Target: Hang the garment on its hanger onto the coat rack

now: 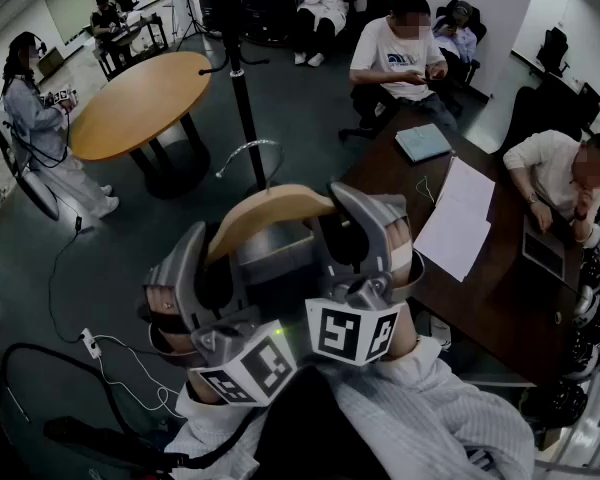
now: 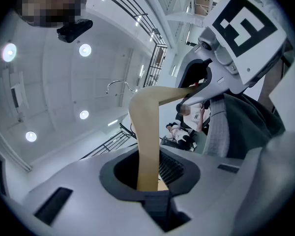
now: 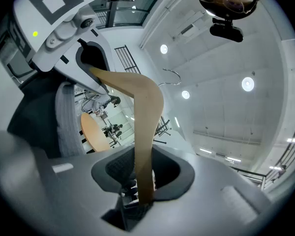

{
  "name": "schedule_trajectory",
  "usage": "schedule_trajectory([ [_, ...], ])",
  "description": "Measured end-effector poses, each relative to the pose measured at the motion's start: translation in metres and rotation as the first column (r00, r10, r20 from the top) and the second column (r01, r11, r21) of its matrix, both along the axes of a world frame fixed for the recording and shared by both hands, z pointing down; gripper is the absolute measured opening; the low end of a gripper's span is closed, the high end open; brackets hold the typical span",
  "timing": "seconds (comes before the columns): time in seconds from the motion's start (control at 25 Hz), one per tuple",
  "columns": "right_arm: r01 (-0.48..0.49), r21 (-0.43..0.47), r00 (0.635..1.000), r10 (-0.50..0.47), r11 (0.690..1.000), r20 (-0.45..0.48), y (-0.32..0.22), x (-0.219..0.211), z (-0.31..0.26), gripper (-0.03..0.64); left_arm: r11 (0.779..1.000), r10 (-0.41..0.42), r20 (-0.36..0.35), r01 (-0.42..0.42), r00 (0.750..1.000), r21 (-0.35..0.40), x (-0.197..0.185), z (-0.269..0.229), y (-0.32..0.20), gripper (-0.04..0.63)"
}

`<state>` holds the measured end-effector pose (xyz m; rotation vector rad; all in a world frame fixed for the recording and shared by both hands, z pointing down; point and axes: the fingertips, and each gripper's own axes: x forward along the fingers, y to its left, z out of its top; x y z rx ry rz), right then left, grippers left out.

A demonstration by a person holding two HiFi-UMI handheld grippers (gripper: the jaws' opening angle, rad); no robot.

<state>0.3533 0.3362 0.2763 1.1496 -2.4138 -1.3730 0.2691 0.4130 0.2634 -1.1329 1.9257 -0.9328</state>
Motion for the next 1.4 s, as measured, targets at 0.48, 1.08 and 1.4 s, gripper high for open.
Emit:
schedule_trajectory([
  [0.48, 0.011, -0.004, 1.000, -0.011, 1.000, 0.001, -0.005, 0.009, 0.001, 0.095, 1.000, -0.004, -0.003, 0.004, 1.000, -0.006, 0.008, 0.001, -0.005, 0.075],
  [1.08, 0.072, -0.027, 0.997, -0.072, 0.997, -0.005, -0.021, 0.013, 0.019, 0.097, 0.998, -0.058, -0.028, 0.057, 0.998, -0.027, 0.017, 0.020, -0.018, 0.075],
  [1.4, 0.076, -0.055, 0.996, -0.078, 0.996, -0.036, -0.054, -0.044, 0.032, 0.095, 0.997, -0.067, -0.054, 0.064, 0.996, -0.052, -0.041, 0.034, -0.052, 0.075],
])
